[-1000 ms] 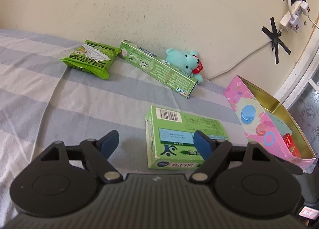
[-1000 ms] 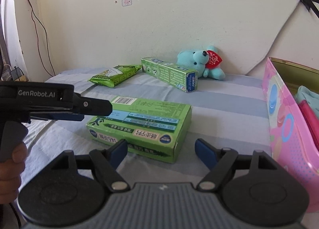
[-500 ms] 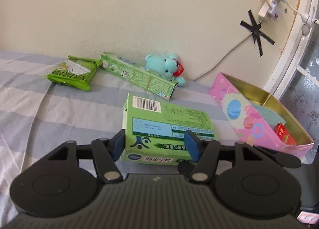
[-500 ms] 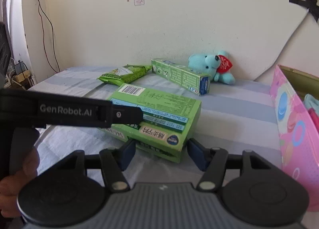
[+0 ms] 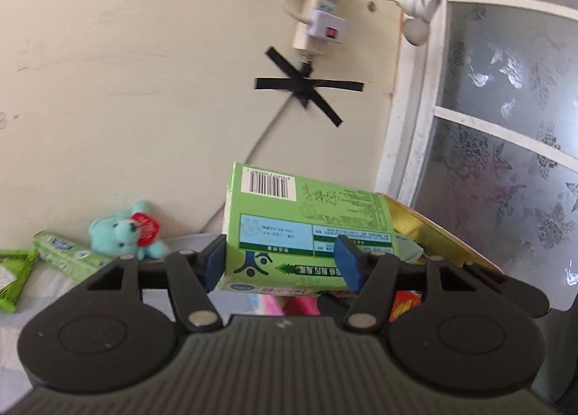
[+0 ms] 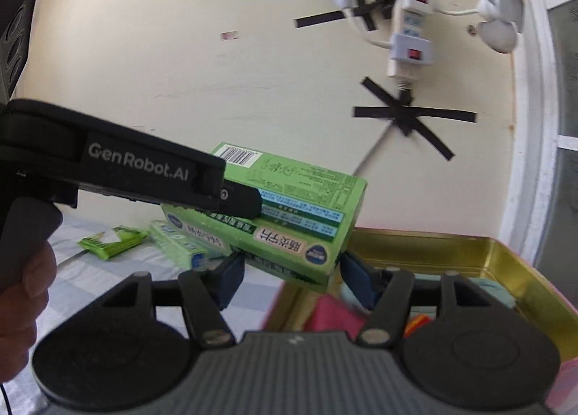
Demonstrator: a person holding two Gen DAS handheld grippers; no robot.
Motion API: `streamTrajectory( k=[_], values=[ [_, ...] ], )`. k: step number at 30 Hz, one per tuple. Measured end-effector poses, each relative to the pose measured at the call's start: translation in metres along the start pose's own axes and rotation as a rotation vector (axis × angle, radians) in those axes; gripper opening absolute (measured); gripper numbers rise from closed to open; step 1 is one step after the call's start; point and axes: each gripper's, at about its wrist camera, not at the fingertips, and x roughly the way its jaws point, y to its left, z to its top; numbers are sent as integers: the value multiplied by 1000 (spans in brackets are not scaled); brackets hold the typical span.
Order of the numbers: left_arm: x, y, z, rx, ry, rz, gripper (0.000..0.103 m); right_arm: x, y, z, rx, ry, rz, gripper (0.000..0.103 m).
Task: Organize objects
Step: 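Carry the green box into the pink tin and open the left gripper, then withdraw the left gripper from the tin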
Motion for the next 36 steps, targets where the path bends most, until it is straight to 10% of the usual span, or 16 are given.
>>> streamTrajectory(
  k=[6, 12, 36],
  values=[
    [71, -57, 9, 76, 63, -15, 69, 22, -77, -6, 76, 53, -101, 65],
    [110, -77, -8, 131, 131, 134, 72, 41, -122, -30, 220, 63, -162, 73],
    [21, -43, -26, 86, 153, 314, 78, -6, -132, -39, 497, -24, -100, 73]
  ],
)
